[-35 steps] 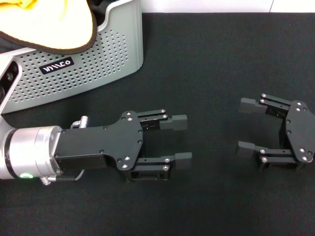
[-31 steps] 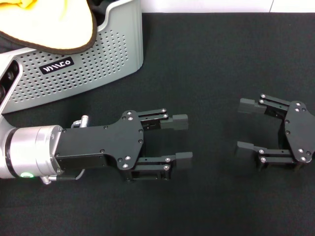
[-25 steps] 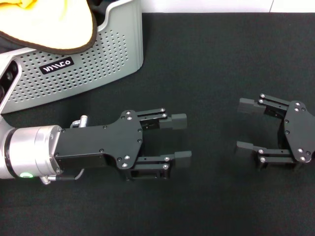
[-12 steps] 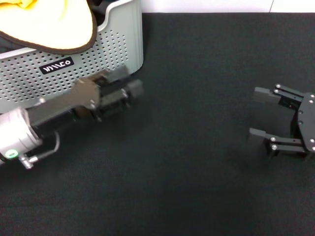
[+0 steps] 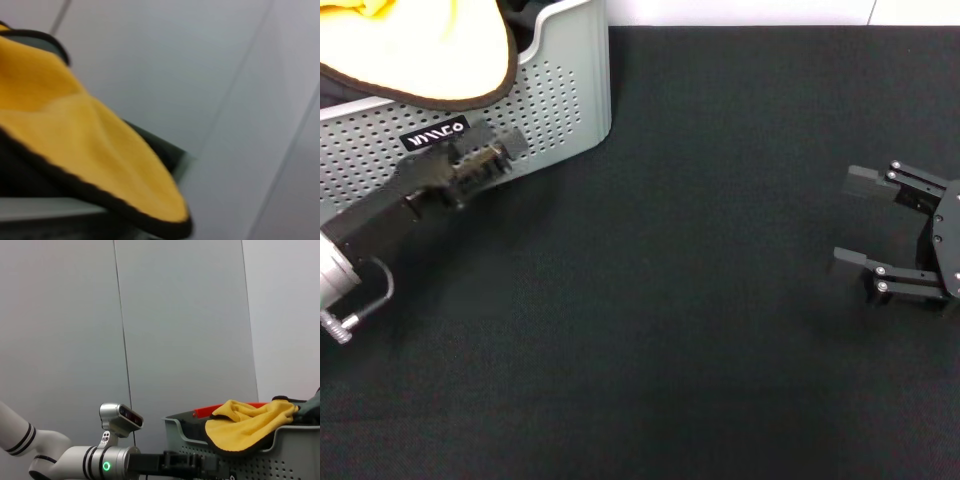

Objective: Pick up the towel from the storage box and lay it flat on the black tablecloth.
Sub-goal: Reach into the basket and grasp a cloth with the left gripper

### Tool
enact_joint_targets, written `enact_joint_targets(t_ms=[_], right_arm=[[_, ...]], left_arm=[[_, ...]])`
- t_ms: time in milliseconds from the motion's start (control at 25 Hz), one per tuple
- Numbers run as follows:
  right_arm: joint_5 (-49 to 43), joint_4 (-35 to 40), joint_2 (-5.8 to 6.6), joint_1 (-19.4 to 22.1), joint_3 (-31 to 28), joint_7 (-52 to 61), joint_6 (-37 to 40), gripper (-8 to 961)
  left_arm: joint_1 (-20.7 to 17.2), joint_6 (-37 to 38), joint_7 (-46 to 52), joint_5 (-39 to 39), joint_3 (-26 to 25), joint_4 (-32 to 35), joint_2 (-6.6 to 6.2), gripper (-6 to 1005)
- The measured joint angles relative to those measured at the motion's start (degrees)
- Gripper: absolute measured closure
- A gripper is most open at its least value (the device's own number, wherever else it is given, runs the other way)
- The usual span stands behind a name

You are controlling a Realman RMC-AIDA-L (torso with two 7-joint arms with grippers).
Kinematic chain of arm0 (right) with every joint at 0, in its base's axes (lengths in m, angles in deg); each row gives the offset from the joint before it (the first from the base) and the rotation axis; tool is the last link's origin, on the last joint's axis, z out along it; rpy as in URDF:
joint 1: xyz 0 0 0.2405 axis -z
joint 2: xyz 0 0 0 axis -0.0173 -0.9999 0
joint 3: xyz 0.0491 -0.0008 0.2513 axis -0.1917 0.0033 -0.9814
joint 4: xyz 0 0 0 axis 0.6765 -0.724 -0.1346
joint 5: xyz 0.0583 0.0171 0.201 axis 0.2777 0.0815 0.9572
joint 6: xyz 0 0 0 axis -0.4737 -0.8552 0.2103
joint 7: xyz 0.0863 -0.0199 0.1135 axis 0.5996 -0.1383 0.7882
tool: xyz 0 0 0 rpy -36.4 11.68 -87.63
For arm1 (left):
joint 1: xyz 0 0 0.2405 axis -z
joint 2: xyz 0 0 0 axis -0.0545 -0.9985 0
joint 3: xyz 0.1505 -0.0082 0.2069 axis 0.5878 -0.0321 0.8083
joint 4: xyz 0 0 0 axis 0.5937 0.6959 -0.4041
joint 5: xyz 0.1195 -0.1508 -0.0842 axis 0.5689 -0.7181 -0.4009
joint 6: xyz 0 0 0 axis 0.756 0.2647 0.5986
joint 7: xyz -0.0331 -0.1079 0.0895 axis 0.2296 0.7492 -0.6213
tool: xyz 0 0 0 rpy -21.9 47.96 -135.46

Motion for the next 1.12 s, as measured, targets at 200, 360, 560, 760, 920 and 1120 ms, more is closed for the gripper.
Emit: enact_joint_targets(t_ms=[200,360,560,760,920,1120], right_arm=[[0.1,0.2,0.00,-0.2,0.0,-0.3,0.0,112],[0.2,0.4,0.00,-0.3,0.0,-0.2,0.0,112],[0.3,0.1,0.00,-0.4,0.0,-0.3,0.0,112],[0.3,0.0,0.00,-0.6,0.0,-0.3,0.0,112],[0.3,0.0,0.00,-0.7,0.0,-0.3,0.2,111],[0.3,0.0,0.00,-0.8,0.0,-0.3,0.5,111]], left_arm=[[1.1,-0.4,2.4,-0.2,-4.6,-2.4,0.07,326],[2.0,-1.1,2.7,-1.6,-5.5,-3.8,0.14,333],[2.8,-1.8,2.7,-4.7,-5.5,-5.7,0.16,341],[2.9,-2.1,3.7,-6.6,-5.6,-7.0,0.13,349],[3.0,-3.1,5.6,-6.9,-5.6,-7.2,0.12,356],[3.1,-3.4,7.0,-8.9,-5.6,-9.1,0.13,496]])
